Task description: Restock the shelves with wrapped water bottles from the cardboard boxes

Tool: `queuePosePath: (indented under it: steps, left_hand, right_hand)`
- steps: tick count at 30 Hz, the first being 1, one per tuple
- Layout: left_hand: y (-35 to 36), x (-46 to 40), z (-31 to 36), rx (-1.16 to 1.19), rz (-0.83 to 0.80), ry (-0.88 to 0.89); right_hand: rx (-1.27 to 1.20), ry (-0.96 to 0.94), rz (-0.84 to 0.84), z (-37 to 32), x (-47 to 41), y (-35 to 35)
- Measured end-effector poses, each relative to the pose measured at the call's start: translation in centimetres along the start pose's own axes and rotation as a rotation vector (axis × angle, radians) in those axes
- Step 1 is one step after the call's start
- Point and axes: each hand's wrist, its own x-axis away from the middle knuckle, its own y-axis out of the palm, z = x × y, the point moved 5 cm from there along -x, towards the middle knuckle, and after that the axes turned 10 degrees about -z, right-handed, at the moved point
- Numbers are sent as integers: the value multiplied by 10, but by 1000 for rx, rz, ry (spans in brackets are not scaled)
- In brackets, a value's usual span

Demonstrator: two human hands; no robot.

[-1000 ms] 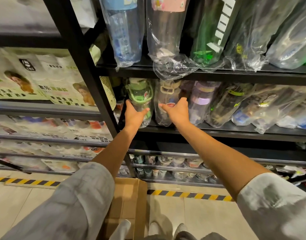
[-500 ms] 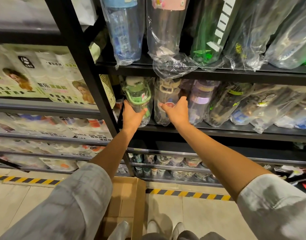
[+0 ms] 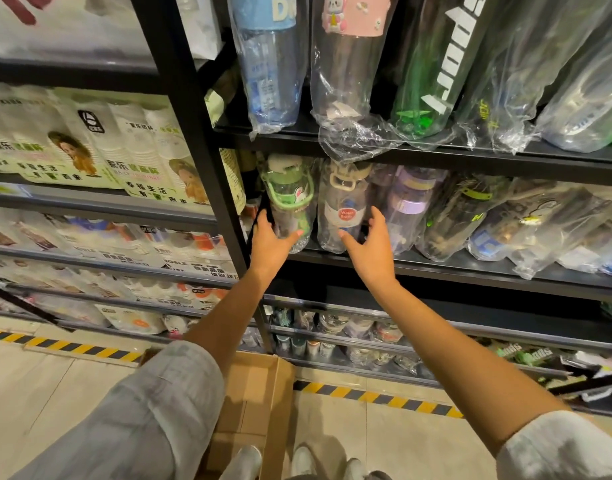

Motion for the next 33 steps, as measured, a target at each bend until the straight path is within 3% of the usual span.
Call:
queuePosePath:
  steps: [4, 8, 12, 16, 20, 24, 33]
  left_hand:
    - [-4, 46, -11, -171, 31, -48]
    - [-8, 108, -44, -206, 88, -37]
    - [1, 193, -109, -232, 131, -241]
    - [17, 277, -186, -279, 163, -398]
    - [20, 350, -233, -210, 289, -639]
    - [14, 393, -264, -155, 382, -742]
    - [5, 412, -380, 102, 474, -984]
  right_hand:
    - [179, -99, -73, 11, 45, 3]
    - [340, -104, -345, 36, 82, 28]
    - [396, 26, -674, 76, 122, 63]
    - [554, 47, -858, 113, 160, 98]
    - [602, 47, -975, 137, 184, 130]
    - [646, 11, -1080, 150, 188, 180]
    - [752, 44, -1182, 201, 161, 311]
